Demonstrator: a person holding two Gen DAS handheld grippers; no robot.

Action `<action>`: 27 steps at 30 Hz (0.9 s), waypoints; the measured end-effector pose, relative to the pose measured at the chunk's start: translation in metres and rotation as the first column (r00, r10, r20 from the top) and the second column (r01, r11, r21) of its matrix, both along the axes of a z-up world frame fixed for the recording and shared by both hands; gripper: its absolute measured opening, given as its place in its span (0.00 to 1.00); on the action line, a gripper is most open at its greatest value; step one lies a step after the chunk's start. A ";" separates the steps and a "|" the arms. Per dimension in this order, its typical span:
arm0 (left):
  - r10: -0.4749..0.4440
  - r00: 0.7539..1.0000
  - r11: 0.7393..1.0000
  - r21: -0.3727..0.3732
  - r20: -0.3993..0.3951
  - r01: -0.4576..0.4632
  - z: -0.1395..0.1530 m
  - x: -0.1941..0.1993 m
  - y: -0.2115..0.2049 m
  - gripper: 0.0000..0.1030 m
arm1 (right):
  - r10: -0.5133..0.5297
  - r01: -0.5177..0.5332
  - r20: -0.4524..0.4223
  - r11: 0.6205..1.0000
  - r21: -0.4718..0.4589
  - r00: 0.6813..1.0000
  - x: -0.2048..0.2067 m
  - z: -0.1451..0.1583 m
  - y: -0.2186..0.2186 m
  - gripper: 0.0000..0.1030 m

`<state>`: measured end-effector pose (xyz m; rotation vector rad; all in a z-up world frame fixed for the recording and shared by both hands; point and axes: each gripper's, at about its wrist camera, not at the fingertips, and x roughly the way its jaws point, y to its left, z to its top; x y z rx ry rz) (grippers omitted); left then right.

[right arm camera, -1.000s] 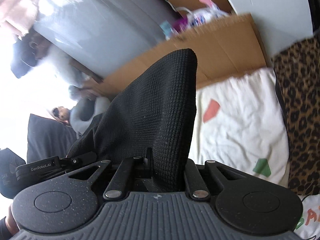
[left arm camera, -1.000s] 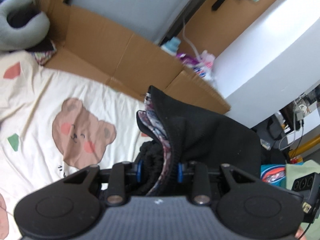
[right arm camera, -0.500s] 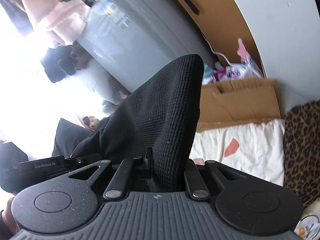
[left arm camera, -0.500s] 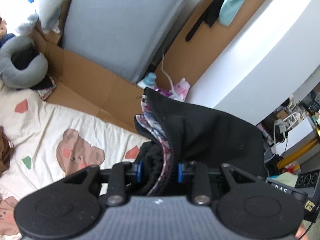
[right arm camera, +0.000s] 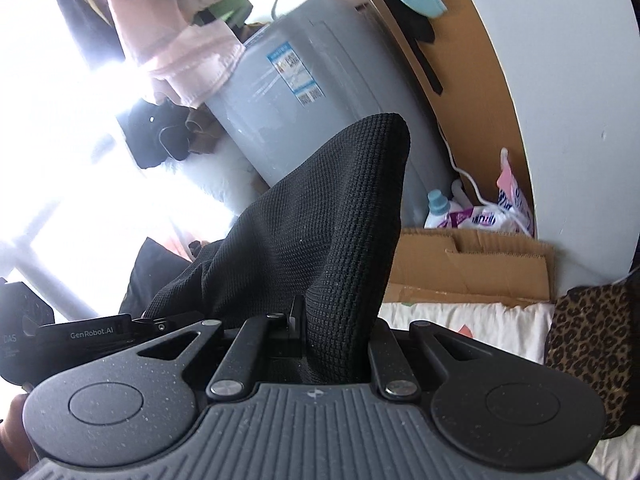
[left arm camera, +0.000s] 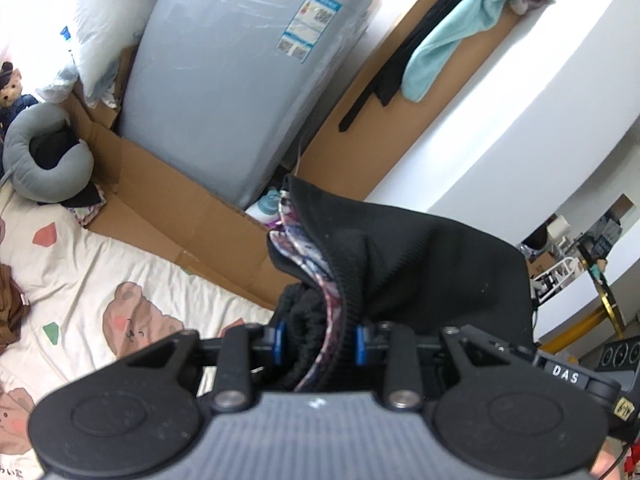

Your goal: Fold clothes

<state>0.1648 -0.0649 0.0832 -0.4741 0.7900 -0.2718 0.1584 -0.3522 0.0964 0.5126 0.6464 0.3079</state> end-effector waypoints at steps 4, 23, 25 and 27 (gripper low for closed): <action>-0.010 1.000 1.000 -0.013 0.022 0.010 0.011 -0.011 -0.010 0.32 | 0.005 -0.004 0.012 1.000 -0.014 1.000 -0.011 0.017 -0.011 0.07; -0.191 0.980 0.974 -0.109 0.060 0.197 -0.005 -0.018 -0.097 0.32 | -0.127 0.129 0.041 0.990 -0.055 0.991 -0.089 0.034 -0.108 0.07; -0.215 0.975 0.967 -0.127 0.055 0.220 -0.013 -0.015 -0.109 0.32 | -0.146 0.149 0.041 0.987 -0.064 0.988 -0.096 0.029 -0.118 0.07; -0.237 0.970 0.961 -0.136 0.050 0.242 -0.023 -0.013 -0.121 0.32 | -0.166 0.169 0.042 0.983 -0.070 0.985 -0.104 0.023 -0.130 0.07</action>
